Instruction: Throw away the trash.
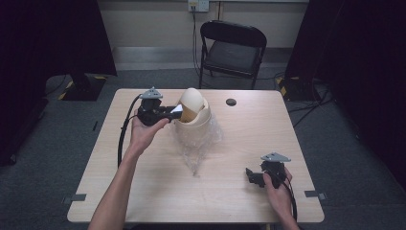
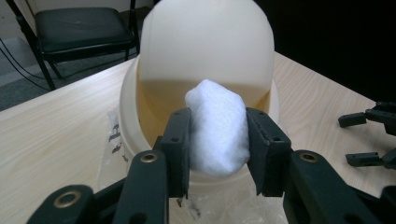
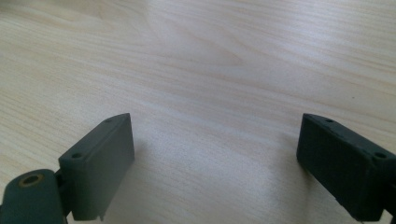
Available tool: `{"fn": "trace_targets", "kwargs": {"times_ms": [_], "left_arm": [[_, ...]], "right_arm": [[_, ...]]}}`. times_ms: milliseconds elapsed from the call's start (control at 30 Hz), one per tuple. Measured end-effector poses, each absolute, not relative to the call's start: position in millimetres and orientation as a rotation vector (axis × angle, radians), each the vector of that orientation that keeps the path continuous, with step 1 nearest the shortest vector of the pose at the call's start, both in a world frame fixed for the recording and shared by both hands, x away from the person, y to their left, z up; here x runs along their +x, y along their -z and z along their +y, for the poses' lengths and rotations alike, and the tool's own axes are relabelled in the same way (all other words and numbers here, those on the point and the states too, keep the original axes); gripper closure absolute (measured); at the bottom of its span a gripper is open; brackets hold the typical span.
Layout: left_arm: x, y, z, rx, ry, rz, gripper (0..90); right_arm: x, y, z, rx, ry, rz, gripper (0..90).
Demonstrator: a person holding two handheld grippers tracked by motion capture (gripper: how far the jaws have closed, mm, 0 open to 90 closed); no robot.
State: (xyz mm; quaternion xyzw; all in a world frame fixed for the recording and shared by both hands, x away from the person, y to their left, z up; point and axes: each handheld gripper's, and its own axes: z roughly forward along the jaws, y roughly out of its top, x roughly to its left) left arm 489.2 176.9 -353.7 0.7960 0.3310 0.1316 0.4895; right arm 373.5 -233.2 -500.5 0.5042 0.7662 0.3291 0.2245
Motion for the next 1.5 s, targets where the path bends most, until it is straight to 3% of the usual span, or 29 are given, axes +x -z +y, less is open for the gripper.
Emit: {"fn": "trace_targets", "kwargs": {"times_ms": [1167, 1500], "left_arm": [[523, 384, 139, 2.105, -0.306, 0.847, 61.9], [522, 385, 135, 2.088, -0.289, 0.850, 56.2]], "right_arm": [[373, 500, -233, 1.391, -0.908, 2.114, 10.3], [373, 500, -233, 1.389, -0.907, 2.115, 10.3]]}}
